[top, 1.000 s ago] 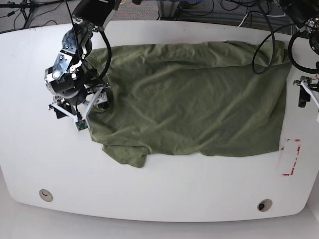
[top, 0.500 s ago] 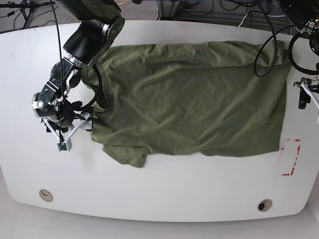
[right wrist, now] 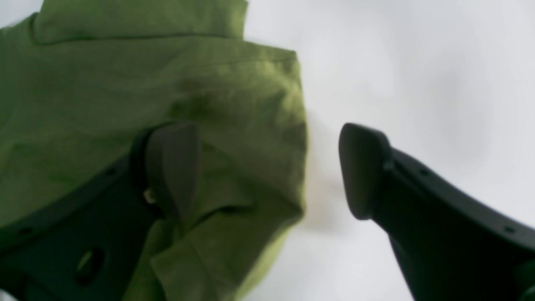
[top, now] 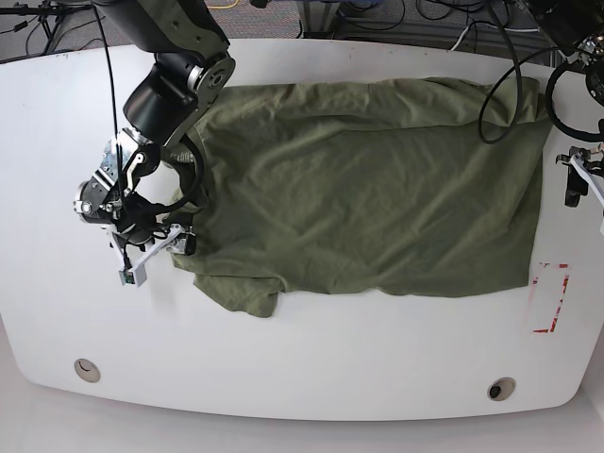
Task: Fold the T-shirt properly
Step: 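Move the right gripper down along the shirt side and grasp the hem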
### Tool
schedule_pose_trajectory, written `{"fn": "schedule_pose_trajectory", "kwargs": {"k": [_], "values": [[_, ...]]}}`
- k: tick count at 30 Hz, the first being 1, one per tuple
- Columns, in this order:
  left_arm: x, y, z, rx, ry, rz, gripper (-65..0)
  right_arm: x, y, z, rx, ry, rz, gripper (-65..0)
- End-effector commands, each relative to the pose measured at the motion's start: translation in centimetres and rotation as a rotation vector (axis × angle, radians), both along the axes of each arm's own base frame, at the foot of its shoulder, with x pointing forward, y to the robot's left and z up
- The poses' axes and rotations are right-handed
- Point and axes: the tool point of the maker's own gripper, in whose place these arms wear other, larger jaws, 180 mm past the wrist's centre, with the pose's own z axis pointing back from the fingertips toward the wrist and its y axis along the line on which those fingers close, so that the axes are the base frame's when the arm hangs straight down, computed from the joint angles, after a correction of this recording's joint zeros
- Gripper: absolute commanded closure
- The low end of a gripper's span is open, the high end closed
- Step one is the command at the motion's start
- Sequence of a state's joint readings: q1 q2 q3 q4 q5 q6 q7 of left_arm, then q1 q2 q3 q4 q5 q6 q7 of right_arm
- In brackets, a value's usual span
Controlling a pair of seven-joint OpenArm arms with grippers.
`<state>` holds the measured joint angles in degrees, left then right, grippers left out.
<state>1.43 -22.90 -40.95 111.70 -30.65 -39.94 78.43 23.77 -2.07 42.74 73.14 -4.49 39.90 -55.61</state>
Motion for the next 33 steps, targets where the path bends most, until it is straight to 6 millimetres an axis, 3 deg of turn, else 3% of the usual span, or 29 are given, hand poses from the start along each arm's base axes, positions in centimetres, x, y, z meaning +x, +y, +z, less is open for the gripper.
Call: {"fn": "schedule_pose_trajectory", "kwargs": {"k": [1, 7, 22, 26, 33], "values": [[0.5, 0.3, 1.3, 0.022, -0.036, -0.009, -39.7, 1.9, 0.4, 1.0, 0.031, -0.068, 0.001, -49.5], [0.5, 0.3, 1.3, 0.022, -0.038, -0.009, -39.7, 2.0, 0.0, 0.2, 0.046, -0.072, -0.004, -49.5], [1.5, -0.1, 2.3, 0.009, -0.116, -0.033, -39.7, 1.6, 1.6, -1.8, 0.097, -0.05, 0.007, -48.5], [2.3, -0.1, 1.9, 0.002, -0.118, -0.035, -39.7, 1.7, 1.9, -1.9, 0.103, -0.049, 0.01, -39.3], [4.2, 2.2, 0.2, -0.047, -0.08, 0.047, -39.9, 1.8, 2.5, -1.8, 0.11, -0.051, 0.015, -12.0]]}}
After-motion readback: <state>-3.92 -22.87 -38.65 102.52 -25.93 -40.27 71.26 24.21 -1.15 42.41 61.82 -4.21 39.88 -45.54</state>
